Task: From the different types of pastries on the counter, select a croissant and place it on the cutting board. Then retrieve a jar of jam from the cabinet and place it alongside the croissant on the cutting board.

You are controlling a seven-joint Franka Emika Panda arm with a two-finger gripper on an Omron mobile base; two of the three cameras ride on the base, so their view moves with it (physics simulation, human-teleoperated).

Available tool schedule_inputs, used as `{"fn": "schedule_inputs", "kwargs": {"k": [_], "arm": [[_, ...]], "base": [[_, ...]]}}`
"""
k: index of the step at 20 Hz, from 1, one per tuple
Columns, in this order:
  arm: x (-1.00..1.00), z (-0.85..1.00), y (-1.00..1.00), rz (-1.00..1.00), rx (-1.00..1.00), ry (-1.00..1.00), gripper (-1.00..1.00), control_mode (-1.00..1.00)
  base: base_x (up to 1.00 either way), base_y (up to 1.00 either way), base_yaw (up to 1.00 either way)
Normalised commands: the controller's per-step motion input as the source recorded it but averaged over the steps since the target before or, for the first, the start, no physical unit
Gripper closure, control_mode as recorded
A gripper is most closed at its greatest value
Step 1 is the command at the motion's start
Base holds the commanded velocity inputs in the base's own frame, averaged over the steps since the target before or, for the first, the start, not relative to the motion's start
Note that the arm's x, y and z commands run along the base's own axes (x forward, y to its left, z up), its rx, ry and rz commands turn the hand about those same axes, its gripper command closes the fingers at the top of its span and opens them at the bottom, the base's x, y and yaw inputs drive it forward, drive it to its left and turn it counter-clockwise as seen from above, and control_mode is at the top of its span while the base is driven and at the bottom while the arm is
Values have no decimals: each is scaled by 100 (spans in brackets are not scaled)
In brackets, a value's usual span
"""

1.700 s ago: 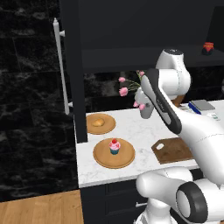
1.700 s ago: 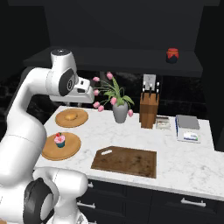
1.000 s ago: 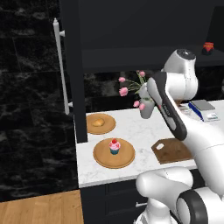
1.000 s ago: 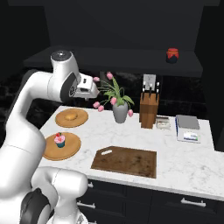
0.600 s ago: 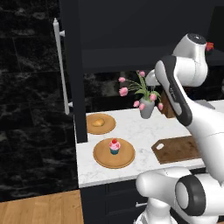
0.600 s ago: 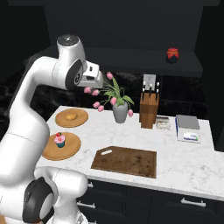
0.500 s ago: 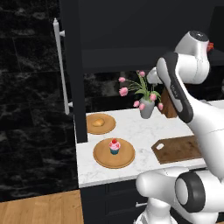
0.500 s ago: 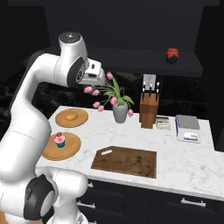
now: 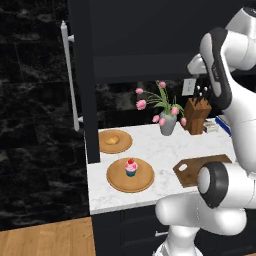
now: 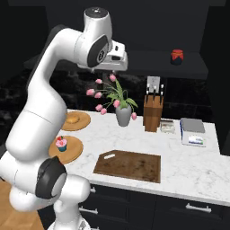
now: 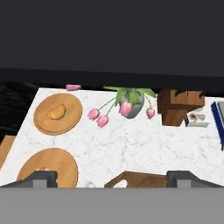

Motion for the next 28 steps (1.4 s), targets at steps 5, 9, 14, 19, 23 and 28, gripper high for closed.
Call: {"fn": "schedule_inputs", "kwargs": {"k": [5, 9, 14, 19, 23, 28], "arm": [[-64, -69, 0, -9, -13, -1, -100, -100], [7, 26, -9, -2, 2, -10, -100, -100], [46, 100, -60, -5, 1, -17, -100, -100], [9, 34, -29, -2, 1, -6, -100, -100], [-57, -59, -10, -8, -1, -17, -100, -100], [-100, -100, -1, -24, -3, -39, -100, -100]], "base": [[0, 0, 0], [0, 0, 0], [0, 0, 0], [0, 0, 0], [0, 0, 0], [0, 0, 0]]}}
